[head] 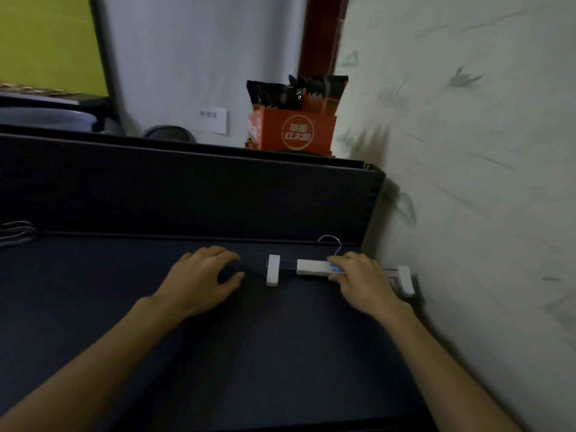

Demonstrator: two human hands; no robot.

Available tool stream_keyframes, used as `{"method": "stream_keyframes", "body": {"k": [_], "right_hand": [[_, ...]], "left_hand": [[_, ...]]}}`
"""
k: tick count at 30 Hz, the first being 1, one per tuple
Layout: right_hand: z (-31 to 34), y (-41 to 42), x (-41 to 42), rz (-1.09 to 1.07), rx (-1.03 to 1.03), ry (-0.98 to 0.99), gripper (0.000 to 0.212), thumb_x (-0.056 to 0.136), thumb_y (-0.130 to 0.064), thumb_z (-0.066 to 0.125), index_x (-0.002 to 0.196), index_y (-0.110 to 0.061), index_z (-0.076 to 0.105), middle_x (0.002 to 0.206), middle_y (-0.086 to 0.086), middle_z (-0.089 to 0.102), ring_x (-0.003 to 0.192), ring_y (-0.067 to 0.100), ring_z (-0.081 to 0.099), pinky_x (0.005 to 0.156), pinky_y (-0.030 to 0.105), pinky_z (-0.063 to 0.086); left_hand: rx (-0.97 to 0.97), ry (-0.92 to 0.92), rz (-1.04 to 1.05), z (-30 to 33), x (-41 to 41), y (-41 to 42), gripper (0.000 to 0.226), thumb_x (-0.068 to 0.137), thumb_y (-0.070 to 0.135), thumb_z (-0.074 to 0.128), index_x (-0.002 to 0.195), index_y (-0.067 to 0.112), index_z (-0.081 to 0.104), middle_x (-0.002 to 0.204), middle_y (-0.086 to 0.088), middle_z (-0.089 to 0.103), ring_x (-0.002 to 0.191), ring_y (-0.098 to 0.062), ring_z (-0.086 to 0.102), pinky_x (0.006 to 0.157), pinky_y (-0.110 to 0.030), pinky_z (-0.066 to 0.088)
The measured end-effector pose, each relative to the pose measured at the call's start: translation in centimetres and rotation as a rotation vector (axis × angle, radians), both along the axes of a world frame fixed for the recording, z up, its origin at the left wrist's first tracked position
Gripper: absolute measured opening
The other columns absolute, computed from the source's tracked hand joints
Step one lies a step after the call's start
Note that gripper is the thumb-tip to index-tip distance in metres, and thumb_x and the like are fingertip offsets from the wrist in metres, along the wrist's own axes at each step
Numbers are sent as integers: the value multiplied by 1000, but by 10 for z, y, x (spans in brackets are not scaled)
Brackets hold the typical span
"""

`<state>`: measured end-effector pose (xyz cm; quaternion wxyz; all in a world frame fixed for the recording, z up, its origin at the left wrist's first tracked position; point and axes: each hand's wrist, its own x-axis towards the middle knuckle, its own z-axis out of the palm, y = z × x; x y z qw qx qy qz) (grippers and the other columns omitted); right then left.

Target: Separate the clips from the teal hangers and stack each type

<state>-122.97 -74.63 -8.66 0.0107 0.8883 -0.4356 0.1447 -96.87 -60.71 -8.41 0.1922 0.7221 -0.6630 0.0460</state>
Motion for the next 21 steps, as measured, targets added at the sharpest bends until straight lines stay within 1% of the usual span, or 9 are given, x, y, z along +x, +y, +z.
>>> {"method": "stream_keyframes", "body": {"k": [3, 8, 16, 21], "right_hand": [[-3, -8, 3, -9, 25, 7, 42, 93, -30, 54, 134, -25, 48, 123, 2, 56, 109, 21, 52, 94, 34, 41], [-3, -13, 3, -31, 46, 19, 42, 93, -32, 53, 134, -26, 48, 122, 1, 56, 108, 21, 53, 95, 35, 41], [2, -16, 5, -55, 93, 42, 45, 93, -30, 49, 137, -22, 45, 126, 1, 53, 110, 19, 53, 95, 32, 40], [3, -13, 3, -65, 78, 45, 53, 91, -30, 50, 142, -22, 37, 130, 2, 51, 115, 21, 50, 100, 34, 40]], "left_hand": [[-3, -8, 19, 1, 3, -1, 43, 88, 50, 50, 125, 29, 53, 128, 9, 54, 111, -13, 52, 89, -31, 42], [7, -27, 12, 4, 4, -9, 45, 89, 51, 49, 128, 29, 50, 131, 9, 52, 116, -12, 50, 93, -30, 39], [20, -27, 2, 12, 2, -17, 47, 89, 51, 47, 131, 30, 47, 134, 9, 49, 118, -12, 48, 95, -31, 37], [35, -23, 21, 11, 2, -14, 48, 90, 51, 47, 133, 29, 46, 135, 7, 49, 120, -14, 47, 97, -33, 36]]}}
